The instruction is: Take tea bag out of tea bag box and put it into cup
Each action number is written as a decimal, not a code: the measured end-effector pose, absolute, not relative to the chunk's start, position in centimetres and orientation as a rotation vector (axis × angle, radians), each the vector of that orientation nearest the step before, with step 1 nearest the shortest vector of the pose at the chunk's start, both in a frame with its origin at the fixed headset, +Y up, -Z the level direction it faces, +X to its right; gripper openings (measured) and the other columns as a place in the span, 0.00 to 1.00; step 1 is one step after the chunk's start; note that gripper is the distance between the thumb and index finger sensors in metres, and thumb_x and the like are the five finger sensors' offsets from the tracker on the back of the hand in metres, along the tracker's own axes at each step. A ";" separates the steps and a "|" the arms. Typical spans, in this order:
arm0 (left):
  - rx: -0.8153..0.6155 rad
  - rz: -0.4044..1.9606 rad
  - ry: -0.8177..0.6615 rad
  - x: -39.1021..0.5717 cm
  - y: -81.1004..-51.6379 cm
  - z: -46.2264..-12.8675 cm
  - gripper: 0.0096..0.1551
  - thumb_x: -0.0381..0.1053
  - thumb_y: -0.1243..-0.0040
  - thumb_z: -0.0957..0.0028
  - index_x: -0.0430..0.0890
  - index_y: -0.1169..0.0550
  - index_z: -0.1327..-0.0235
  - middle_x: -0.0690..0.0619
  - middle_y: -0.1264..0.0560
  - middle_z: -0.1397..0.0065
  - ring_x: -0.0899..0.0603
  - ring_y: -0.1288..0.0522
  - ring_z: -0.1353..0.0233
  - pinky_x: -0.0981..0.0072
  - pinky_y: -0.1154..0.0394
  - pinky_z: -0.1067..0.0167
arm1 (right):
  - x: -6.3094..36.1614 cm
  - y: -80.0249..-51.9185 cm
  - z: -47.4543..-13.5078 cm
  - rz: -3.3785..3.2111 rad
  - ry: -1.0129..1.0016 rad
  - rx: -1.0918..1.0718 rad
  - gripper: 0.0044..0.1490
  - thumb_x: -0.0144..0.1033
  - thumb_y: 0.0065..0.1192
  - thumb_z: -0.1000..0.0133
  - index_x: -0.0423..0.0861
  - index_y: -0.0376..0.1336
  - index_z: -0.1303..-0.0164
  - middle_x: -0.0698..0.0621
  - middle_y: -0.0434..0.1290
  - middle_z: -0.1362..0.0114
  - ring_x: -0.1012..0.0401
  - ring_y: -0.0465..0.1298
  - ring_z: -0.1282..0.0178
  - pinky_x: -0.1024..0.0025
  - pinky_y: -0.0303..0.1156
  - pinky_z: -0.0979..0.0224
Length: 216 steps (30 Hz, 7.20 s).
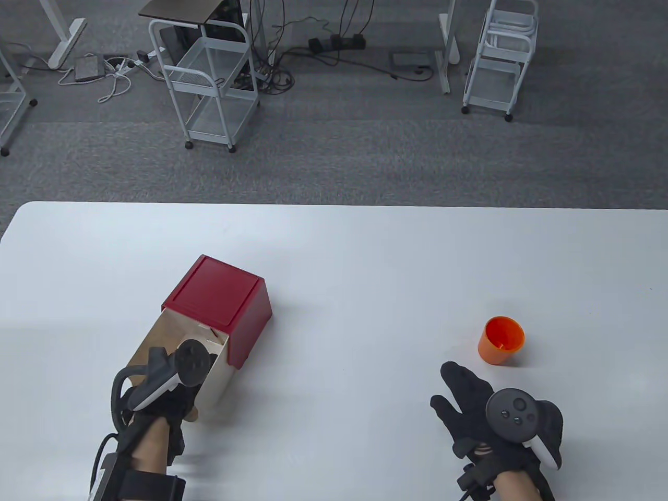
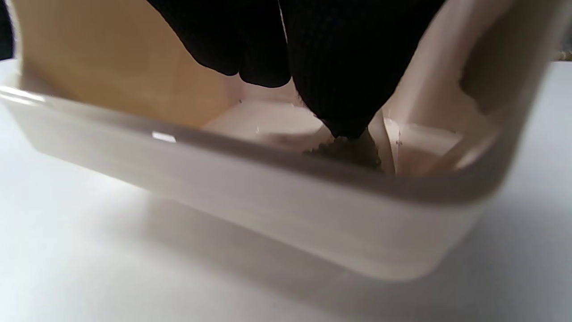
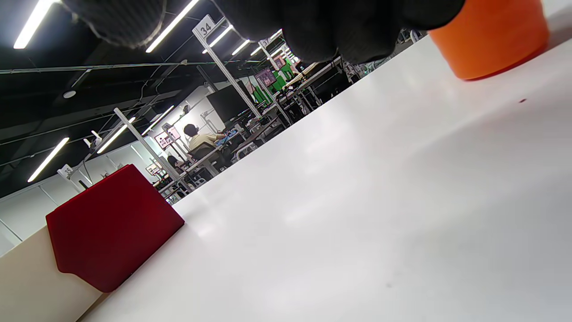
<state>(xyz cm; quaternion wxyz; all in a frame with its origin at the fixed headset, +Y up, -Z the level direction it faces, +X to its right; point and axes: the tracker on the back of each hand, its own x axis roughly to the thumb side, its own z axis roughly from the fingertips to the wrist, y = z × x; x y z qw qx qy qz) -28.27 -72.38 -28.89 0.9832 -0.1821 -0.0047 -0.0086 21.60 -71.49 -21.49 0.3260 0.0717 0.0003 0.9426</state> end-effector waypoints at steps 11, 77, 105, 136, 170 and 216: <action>-0.355 -0.074 -0.011 -27.7 -74.0 -29.3 0.26 0.52 0.30 0.58 0.74 0.20 0.47 0.67 0.24 0.24 0.51 0.25 0.24 0.62 0.27 0.26 | 21.6 -71.5 -21.6 2.472 0.003 0.189 0.45 0.58 0.56 0.46 0.43 0.54 0.25 0.34 0.60 0.21 0.32 0.63 0.27 0.37 0.59 0.26; -0.162 0.242 -0.066 -4.4 -69.5 -24.9 0.22 0.54 0.32 0.52 0.63 0.17 0.42 0.61 0.17 0.33 0.49 0.18 0.32 0.61 0.23 0.31 | 21.9 -71.6 -21.3 2.418 -0.011 0.208 0.45 0.58 0.56 0.46 0.43 0.54 0.25 0.34 0.61 0.21 0.33 0.64 0.28 0.37 0.60 0.26; -0.295 0.219 -0.125 -4.5 -73.1 -25.4 0.40 0.61 0.35 0.54 0.56 0.28 0.25 0.47 0.32 0.16 0.38 0.31 0.21 0.50 0.31 0.26 | 21.5 -71.7 -21.4 2.436 0.007 0.212 0.45 0.58 0.56 0.46 0.42 0.54 0.25 0.34 0.61 0.21 0.33 0.64 0.28 0.37 0.60 0.26; -0.086 0.959 -0.158 -14.8 -70.7 -21.6 0.39 0.68 0.45 0.48 0.53 0.27 0.24 0.47 0.29 0.18 0.37 0.30 0.22 0.49 0.31 0.28 | 21.8 -71.8 -21.3 2.408 0.013 0.199 0.45 0.58 0.56 0.46 0.42 0.54 0.26 0.34 0.61 0.22 0.33 0.65 0.29 0.38 0.61 0.27; -0.073 0.997 -0.175 -15.4 -70.6 -21.5 0.38 0.67 0.45 0.48 0.53 0.26 0.25 0.47 0.29 0.18 0.37 0.29 0.22 0.49 0.31 0.28 | 9.7 -73.2 -25.5 2.951 0.306 0.555 0.42 0.56 0.61 0.47 0.44 0.58 0.28 0.38 0.69 0.30 0.42 0.73 0.41 0.45 0.66 0.33; -0.079 0.942 -0.172 -15.2 -70.7 -21.6 0.37 0.67 0.44 0.48 0.53 0.26 0.26 0.47 0.29 0.18 0.37 0.30 0.22 0.49 0.31 0.28 | 15.3 -67.4 -27.4 2.884 -0.028 0.350 0.24 0.45 0.65 0.47 0.49 0.68 0.43 0.44 0.75 0.39 0.46 0.76 0.48 0.48 0.70 0.38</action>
